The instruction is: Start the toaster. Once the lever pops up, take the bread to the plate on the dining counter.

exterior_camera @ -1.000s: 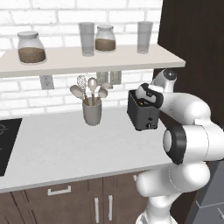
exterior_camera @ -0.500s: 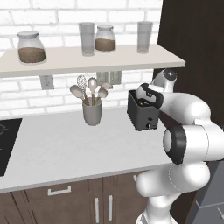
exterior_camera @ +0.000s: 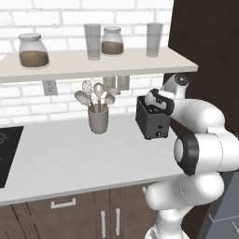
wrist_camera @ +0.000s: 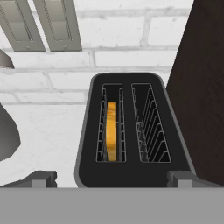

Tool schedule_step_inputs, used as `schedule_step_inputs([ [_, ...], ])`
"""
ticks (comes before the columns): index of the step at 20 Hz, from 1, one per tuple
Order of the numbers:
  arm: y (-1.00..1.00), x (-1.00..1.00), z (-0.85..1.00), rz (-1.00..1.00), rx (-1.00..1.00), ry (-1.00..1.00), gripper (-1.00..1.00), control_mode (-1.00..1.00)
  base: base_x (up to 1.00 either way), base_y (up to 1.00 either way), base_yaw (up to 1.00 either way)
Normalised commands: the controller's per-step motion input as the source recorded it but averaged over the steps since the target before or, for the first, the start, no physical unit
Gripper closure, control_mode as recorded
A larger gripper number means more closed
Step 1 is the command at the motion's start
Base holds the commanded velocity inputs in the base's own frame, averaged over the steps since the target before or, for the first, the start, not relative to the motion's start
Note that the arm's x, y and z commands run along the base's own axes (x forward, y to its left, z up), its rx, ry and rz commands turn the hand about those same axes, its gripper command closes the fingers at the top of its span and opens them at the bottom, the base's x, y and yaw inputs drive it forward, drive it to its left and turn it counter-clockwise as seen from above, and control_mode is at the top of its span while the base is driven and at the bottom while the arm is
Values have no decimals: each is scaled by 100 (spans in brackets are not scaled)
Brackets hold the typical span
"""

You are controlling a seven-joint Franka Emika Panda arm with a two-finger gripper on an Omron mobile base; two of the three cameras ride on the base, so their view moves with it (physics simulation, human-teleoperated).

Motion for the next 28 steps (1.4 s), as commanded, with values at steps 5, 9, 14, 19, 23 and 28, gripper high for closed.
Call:
schedule_step_inputs([
  [5,0,0,0,0,0,0,-100,-100,0,0,0],
  [9,0,0,0,0,0,0,-100,-100,0,0,0],
  [14,0,0,0,0,0,0,-100,-100,0,0,0],
  [19,0,0,0,0,0,0,-100,-100,0,0,0],
  [23,0,0,0,0,0,0,-100,-100,0,0,0],
  [28,0,0,0,0,0,0,-100,-100,0,0,0],
])
